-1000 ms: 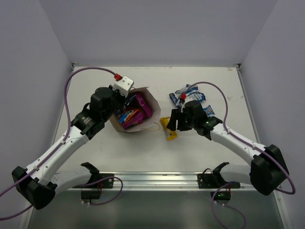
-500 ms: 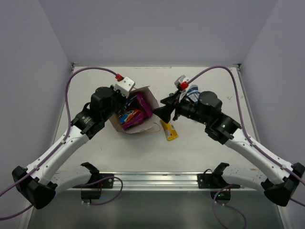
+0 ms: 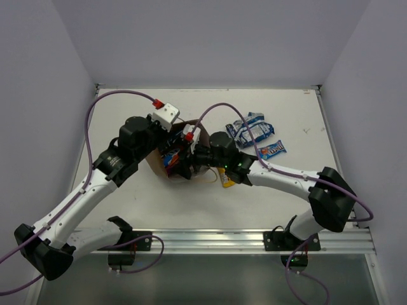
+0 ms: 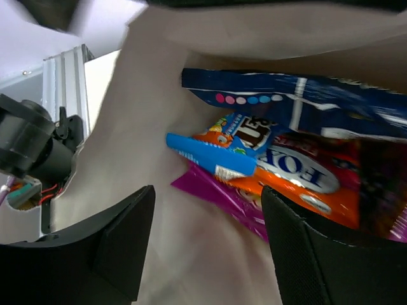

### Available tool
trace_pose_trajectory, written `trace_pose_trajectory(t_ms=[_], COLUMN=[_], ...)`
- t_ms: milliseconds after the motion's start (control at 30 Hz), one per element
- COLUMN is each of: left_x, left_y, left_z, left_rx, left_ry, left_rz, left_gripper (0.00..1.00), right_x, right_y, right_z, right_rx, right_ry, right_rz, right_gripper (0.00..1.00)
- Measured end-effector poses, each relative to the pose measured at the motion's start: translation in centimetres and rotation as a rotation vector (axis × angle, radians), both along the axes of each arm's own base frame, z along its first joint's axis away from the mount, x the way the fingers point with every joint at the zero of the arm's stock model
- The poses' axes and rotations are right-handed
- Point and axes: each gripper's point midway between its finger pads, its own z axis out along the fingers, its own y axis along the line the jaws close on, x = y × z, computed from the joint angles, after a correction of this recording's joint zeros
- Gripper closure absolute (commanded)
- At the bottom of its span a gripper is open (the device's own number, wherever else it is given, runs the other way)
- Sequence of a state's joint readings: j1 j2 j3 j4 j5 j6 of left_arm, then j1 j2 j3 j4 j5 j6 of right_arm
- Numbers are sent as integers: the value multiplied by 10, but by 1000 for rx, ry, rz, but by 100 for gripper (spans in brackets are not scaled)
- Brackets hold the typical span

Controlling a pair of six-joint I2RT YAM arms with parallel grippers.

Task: Take the snacks out of the paper bag

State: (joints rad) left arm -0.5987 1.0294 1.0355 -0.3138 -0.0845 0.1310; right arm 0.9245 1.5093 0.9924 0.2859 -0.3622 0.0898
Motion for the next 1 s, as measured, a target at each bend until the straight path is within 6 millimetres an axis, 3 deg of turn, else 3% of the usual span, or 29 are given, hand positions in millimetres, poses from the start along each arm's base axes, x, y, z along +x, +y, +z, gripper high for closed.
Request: trace_pose_trajectory(t_ms=[267,367,567,667,767,800,900,1000], left_x=[-1,-2,-3,-3,-3,-3,-3,-3], left_y=[-1,-1,-2,-2,-1,-1,-1,0], left_z=[0,1,0,0,0,0,0,-1], left_rx=[-19,-28,-38,-39,-39,-39,-39,-39], left_ry=[8,9,16,17,17,17,15,15], left_rz=[1,2,5,6,6,7,7,10], left_gripper=[100,100,100,100,100,100,100,100], right_x=[8,15,23,26,27,27,28,30], right_y=[23,27,33,37,39,39,39,36], right_z=[-37,-40,-41,-41,-42,-42,-41,-39], right_rx=[3,22,60,69,71,71,73,72], right_ry=[66,77,85,86,86,86,75,66], right_rz=[-11,-41,-72,-80,-79,-79,-88,-100], right_gripper=[20,16,18,31,56,71,93,100])
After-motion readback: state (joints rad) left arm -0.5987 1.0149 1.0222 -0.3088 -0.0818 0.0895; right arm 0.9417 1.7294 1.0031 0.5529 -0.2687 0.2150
